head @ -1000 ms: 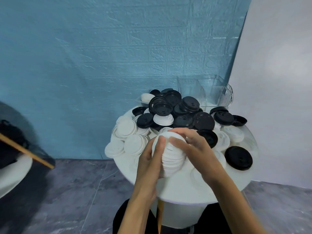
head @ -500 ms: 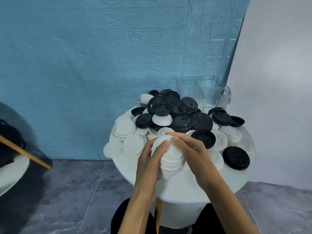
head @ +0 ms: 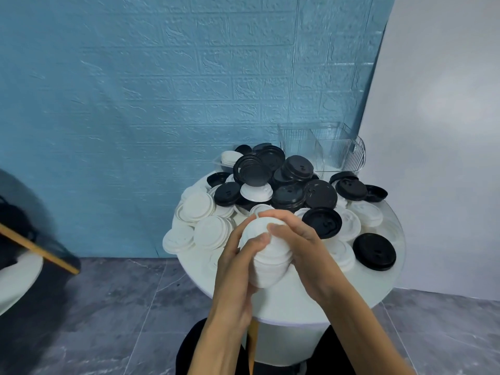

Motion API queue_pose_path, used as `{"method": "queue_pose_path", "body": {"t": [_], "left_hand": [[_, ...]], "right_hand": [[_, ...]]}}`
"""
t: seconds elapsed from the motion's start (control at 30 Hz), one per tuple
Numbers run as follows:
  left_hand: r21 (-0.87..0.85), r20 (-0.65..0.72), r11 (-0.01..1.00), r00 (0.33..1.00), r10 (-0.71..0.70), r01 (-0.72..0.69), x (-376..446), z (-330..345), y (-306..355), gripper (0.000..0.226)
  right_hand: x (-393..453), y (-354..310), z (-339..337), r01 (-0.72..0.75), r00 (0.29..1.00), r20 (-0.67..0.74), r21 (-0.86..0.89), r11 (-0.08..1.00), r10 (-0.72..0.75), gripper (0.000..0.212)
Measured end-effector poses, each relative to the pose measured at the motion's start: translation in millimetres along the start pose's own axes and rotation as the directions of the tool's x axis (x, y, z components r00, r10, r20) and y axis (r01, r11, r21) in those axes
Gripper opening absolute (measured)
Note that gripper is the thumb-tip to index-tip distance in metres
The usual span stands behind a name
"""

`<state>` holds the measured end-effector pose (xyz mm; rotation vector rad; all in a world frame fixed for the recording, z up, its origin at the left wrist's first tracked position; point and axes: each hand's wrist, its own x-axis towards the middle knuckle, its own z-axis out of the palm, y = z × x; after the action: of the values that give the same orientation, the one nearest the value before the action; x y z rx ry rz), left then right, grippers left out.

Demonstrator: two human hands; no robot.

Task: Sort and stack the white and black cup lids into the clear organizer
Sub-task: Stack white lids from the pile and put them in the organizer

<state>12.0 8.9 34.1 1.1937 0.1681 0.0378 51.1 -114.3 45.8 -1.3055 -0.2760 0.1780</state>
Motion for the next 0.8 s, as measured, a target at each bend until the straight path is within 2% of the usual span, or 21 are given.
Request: {"method": "queue_pose_path", "body": {"t": [0.17,0.27,0.33,0.4,0.43,0.5,0.6,0.7,0.8], "left_hand": [[0.003,0.003,0.999,0.999,-0.052,0.052,-0.1,-3.1,-0.9,0.054],[0.053,-0.005,0.998,1.0,-0.027,0.027,-0.4,-3.0,-2.1,0.058],[0.07,-0.026,0.997,1.0,-0.011,0.012,0.7,-3.4,-2.6,0.054],[0.037,-0.042,0.999,0.999,-0.023,0.024,3.3,-5.1,-2.9,0.046],[0.018,-0.05,0.999,0.998,-0.03,0.031,4.5,-6.4,-2.5,0.044],[-0.009,-0.068,1.0,0.997,-0.029,0.028,6.5,-9.4,-1.3,0.043],[-0.024,-0.062,1.0,0.998,-0.018,0.017,8.2,-13.8,-0.6,0.047],[-0.035,-0.044,0.999,0.999,-0.013,0.012,9.7,-14.3,-2.5,0.045],[-0.042,-0.028,0.999,1.0,-0.013,0.012,9.3,-11.9,-4.4,0.042]], "right_hand": [[-1.5,4.2,4.0,0.005,0.998,-0.061,-0.049,0.999,-0.007,0.019],[-2.6,5.8,5.5,0.005,0.996,-0.092,-0.086,0.996,-0.013,0.021],[-3.5,5.0,4.0,-0.003,0.998,-0.06,-0.087,0.996,-0.002,0.02],[-7.6,2.8,-1.6,0.004,1.0,-0.03,-0.118,0.993,-0.007,0.032],[-11.3,2.8,-8.1,0.033,0.997,-0.055,-0.2,0.979,-0.044,0.036],[-22.6,6.4,-27.7,0.099,0.972,-0.148,-0.455,0.885,-0.184,0.038],[-47.1,17.2,-57.1,0.078,0.913,-0.204,-0.764,0.641,-0.354,0.033],[-68.5,34.0,-72.0,-0.011,0.903,-0.202,-0.892,0.452,-0.378,0.038],[-82.4,52.6,-77.1,-0.124,0.917,-0.249,-0.921,0.37,-0.312,0.045]]}}
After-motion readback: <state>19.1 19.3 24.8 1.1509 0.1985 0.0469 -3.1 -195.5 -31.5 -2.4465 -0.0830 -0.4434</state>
